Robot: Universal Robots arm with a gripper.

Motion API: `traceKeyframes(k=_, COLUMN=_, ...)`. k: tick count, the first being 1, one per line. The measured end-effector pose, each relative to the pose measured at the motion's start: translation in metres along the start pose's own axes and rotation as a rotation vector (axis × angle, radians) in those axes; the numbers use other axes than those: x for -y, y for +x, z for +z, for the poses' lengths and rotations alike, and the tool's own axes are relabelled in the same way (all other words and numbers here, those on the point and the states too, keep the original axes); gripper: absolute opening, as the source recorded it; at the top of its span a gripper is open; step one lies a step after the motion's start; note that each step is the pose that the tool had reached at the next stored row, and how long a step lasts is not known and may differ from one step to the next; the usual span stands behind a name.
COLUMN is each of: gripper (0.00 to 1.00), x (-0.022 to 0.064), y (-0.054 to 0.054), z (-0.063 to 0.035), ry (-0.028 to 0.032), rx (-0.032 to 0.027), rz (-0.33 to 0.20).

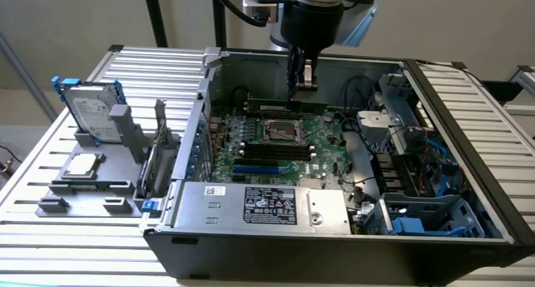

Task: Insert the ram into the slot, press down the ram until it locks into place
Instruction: 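Insert the ram into the slot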

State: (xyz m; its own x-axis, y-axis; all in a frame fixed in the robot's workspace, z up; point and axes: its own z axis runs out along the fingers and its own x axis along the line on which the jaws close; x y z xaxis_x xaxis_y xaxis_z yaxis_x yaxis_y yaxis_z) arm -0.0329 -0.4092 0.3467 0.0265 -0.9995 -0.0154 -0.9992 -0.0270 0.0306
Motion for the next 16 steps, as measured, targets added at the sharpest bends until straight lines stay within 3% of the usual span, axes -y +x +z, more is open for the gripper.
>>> traceKeyframes(k=16, gripper=0.13, x=0.0008, y=-0.005, z=0.0292, ry=0.0017, rx=0.0001, rz=0.002)
